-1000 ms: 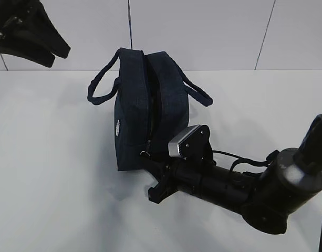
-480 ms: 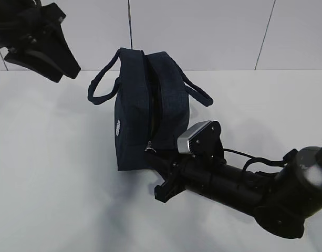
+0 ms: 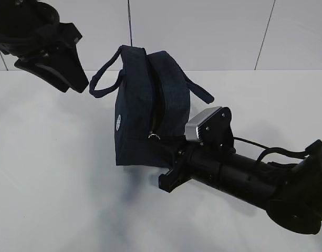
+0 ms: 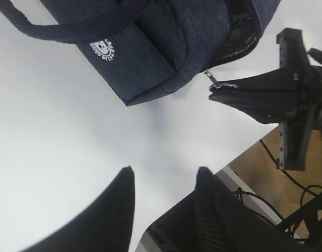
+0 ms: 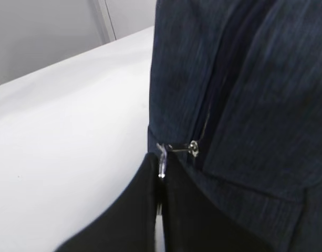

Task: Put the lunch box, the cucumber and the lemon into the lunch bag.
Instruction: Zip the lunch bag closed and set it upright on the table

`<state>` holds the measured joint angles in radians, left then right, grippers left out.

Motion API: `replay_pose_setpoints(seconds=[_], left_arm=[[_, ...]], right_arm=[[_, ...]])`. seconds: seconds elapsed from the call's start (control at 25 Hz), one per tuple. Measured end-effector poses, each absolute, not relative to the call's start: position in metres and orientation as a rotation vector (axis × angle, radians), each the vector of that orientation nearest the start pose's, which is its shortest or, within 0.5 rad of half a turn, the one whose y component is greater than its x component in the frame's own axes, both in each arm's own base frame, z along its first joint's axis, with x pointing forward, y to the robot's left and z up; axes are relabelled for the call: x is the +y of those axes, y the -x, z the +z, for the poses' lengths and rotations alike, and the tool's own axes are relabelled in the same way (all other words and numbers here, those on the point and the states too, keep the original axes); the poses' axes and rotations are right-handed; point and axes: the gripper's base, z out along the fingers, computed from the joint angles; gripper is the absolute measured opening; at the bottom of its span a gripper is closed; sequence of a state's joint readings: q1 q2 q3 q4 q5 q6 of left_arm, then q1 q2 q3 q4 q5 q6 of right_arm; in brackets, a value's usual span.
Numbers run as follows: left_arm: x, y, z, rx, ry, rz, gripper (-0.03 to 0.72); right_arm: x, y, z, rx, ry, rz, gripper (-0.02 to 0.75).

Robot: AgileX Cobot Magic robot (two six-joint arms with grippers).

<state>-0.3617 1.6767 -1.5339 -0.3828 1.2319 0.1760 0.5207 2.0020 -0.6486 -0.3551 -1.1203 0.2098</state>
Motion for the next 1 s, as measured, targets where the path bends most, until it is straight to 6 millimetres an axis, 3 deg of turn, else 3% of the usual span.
replay_pose_setpoints(seconds=[0.36,0.8,1.0], left_arm=[[-0.152,-0.312,0.327,2.784,-0.603,-0.569,0.271],[-0.150,-0.307,0.310,2.849,-0.594,-0.566,0.271],[-0.150,-0.307,0.310,2.849,-0.594,-0.566,0.271]], right_arm=[[0.190,-0.276,0.136,1.652,0.653,0.665,0.000],[0.185,-0.273,0.162,1.655,0.684,0.599,0.000],[0.189,-0.283,0.173,1.657,0.686,0.563,0.000]])
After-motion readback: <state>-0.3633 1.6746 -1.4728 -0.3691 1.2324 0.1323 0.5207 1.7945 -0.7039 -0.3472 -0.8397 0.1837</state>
